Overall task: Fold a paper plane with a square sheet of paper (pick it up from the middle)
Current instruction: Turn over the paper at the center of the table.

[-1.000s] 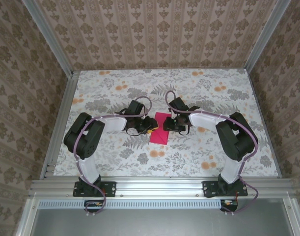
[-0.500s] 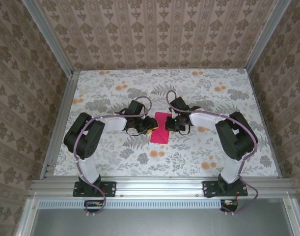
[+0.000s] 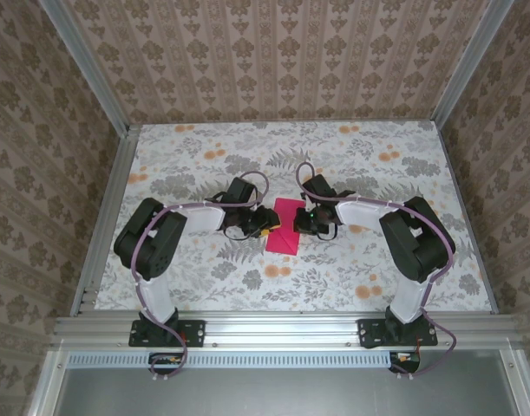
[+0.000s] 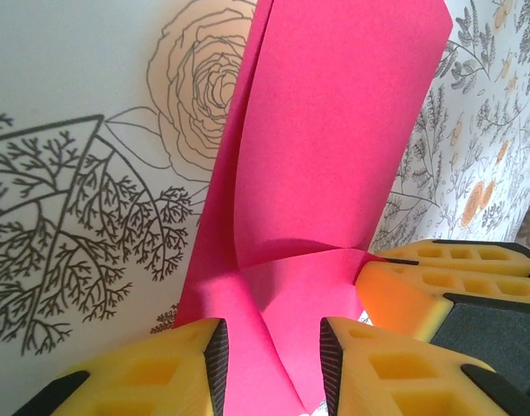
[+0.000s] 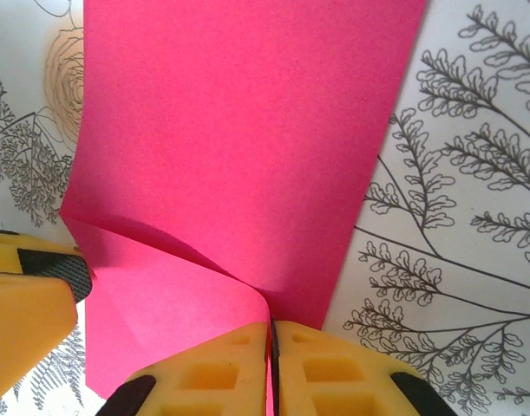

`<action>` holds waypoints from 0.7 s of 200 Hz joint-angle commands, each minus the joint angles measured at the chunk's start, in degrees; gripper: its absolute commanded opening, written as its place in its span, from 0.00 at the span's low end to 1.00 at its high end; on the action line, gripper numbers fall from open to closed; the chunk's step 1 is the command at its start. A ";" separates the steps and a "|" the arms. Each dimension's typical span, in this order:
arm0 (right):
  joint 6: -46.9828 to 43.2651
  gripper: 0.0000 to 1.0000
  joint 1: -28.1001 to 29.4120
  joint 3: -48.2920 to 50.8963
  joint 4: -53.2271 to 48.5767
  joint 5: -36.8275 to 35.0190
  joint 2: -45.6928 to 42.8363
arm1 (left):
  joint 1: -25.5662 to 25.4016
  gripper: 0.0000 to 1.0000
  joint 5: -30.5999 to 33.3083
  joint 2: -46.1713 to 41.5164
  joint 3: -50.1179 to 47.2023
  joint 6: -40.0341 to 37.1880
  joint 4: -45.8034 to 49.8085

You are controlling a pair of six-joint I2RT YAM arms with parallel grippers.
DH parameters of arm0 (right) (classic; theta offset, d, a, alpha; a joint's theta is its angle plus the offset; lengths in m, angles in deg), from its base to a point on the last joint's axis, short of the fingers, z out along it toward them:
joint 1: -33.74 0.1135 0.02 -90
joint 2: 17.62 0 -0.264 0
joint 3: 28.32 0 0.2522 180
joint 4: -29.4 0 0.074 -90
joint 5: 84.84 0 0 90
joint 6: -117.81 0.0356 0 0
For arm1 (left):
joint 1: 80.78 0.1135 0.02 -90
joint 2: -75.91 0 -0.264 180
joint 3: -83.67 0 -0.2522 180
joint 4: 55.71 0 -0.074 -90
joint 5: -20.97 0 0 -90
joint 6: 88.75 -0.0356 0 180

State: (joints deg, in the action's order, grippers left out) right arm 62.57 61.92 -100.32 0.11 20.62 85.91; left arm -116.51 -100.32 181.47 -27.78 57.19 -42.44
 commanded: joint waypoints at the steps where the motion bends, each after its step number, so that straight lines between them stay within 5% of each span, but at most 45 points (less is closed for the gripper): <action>1: 1.12 0.12 -0.49 0.99 0.78 0.80 0.74 | -0.61 0.35 -1.27 1.57 1.64 0.40 -0.62; 140: 1.80 0.12 -1.11 1.54 0.94 0.71 1.84 | -0.75 0.26 -2.99 4.30 3.71 -1.02 -2.04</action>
State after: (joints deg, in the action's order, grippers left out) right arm 63.82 61.18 -99.65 0.98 20.71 86.28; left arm -117.10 -102.27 184.31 -25.49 57.08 -43.77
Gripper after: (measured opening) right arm 0.122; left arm 0.261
